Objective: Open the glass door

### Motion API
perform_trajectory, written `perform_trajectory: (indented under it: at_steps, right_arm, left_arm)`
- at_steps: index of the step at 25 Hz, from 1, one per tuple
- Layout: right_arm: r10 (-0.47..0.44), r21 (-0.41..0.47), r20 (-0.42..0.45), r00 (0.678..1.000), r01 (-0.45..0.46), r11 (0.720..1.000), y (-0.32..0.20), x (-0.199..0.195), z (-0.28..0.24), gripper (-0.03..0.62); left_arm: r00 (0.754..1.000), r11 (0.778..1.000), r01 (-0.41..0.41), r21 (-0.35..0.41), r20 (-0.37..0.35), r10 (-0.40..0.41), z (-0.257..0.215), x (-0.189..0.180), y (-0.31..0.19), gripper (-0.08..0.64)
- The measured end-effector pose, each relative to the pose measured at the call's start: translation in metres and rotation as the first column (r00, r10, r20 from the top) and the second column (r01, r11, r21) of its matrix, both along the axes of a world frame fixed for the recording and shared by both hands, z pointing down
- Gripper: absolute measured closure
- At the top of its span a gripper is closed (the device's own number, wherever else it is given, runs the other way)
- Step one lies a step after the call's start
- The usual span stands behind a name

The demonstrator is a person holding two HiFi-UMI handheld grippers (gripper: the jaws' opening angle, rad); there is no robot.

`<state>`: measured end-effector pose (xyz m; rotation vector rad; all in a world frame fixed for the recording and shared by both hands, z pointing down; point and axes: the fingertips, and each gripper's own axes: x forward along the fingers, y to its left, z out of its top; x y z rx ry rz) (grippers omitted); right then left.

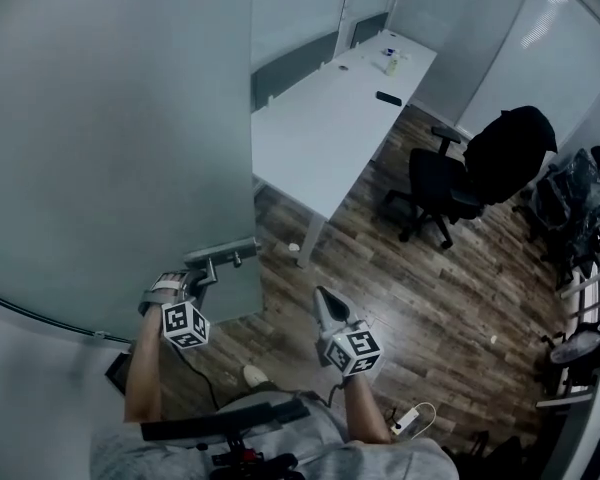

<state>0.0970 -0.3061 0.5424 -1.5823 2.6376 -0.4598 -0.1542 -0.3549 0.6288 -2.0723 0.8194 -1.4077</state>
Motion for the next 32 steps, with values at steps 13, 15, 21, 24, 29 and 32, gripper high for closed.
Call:
perform_trajectory:
  at_steps: [13, 15, 21, 24, 29, 32]
  right_arm:
    - [0.007, -0.017, 0.009, 1.0, -0.007, 1.0, 0.041, 0.019, 0.009, 0.591]
    - [0.007, -0.018, 0.009, 1.0, -0.007, 1.0, 0.047, 0.022, 0.011, 0.591]
    - [0.008, -0.017, 0.012, 1.0, -0.008, 1.0, 0.069, 0.028, 0.013, 0.591]
    - [0.006, -0.017, 0.007, 1.0, -0.006, 1.0, 0.083, 0.033, 0.015, 0.591]
    - [0.008, -0.028, 0.004, 1.0, -0.007, 1.0, 0.106, 0.042, 0.019, 0.591]
    - [0.003, -0.023, 0.003, 1.0, -0.003, 1.0, 0.118, 0.045, 0.017, 0.591]
  left_arm:
    - [0.999, 0.999, -0.039, -0.013, -0.001, 0.039, 0.003, 0.008, 0.042, 0.548]
    - [0.999, 0.999, -0.05, -0.012, 0.004, 0.05, 0.003, 0.01, 0.049, 0.549]
    - [0.998, 0.998, -0.066, -0.01, 0.016, 0.066, 0.005, 0.013, 0.071, 0.55]
    - [0.997, 0.998, -0.069, 0.001, 0.023, 0.069, 0.005, 0.016, 0.082, 0.544]
    - [0.996, 0.997, -0.077, -0.02, 0.036, 0.078, 0.008, 0.017, 0.106, 0.537]
    - [0.996, 0.996, -0.081, -0.024, 0.038, 0.082, 0.007, 0.019, 0.121, 0.529]
